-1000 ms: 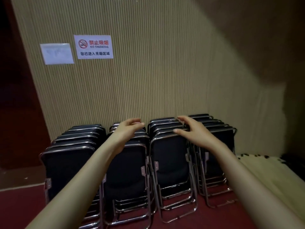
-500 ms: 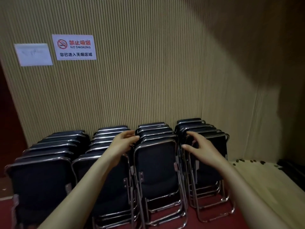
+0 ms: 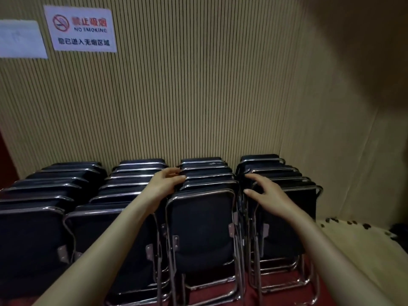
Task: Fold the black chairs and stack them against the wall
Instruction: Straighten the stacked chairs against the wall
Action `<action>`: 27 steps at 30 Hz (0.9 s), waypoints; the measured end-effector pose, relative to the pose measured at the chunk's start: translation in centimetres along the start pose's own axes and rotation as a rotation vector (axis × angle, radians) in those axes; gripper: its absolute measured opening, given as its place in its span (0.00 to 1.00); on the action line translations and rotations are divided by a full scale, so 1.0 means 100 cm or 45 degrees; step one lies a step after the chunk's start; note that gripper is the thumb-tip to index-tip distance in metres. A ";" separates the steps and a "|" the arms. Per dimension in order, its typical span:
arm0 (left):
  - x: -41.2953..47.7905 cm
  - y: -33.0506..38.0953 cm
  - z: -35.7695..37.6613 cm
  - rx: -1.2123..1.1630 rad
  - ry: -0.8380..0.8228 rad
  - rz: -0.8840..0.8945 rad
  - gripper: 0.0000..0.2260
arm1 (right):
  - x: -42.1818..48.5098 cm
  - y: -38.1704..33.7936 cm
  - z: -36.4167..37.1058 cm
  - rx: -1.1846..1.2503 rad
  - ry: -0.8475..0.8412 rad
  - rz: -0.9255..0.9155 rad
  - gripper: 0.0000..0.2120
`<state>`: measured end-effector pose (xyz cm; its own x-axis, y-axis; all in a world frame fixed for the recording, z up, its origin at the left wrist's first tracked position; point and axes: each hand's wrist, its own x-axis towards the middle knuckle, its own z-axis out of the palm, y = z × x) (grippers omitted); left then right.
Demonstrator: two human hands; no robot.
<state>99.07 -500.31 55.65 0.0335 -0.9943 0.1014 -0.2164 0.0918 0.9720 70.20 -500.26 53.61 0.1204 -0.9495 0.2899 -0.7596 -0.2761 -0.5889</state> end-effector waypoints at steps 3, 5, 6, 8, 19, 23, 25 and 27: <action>0.056 -0.022 0.004 0.014 0.008 -0.019 0.18 | 0.046 0.024 0.024 -0.008 -0.057 0.024 0.28; 0.095 -0.036 0.009 0.029 -0.001 -0.049 0.19 | 0.079 0.039 0.039 -0.004 -0.095 0.050 0.30; 0.116 -0.044 0.013 0.034 -0.011 -0.069 0.19 | 0.095 0.046 0.045 0.005 -0.113 0.069 0.31; 0.155 -0.057 0.021 0.065 -0.042 -0.104 0.22 | 0.127 0.056 0.054 0.003 -0.151 0.110 0.34; 0.325 -0.141 0.078 0.263 -0.188 -0.285 0.25 | 0.279 0.166 0.119 0.037 -0.400 0.329 0.40; 0.378 -0.175 0.111 0.353 -0.238 -0.337 0.32 | 0.341 0.221 0.153 0.072 -0.568 0.342 0.45; 0.404 -0.193 0.127 0.364 -0.229 -0.392 0.34 | 0.371 0.246 0.173 0.063 -0.630 0.321 0.48; 0.425 -0.210 0.140 0.391 -0.230 -0.454 0.35 | 0.399 0.269 0.195 0.025 -0.711 0.285 0.50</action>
<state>91.35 -545.29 36.56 -0.0058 -0.9568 -0.2906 -0.5003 -0.2489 0.8293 67.02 -548.46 34.64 0.2804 -0.9182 -0.2796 -0.7940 -0.0582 -0.6051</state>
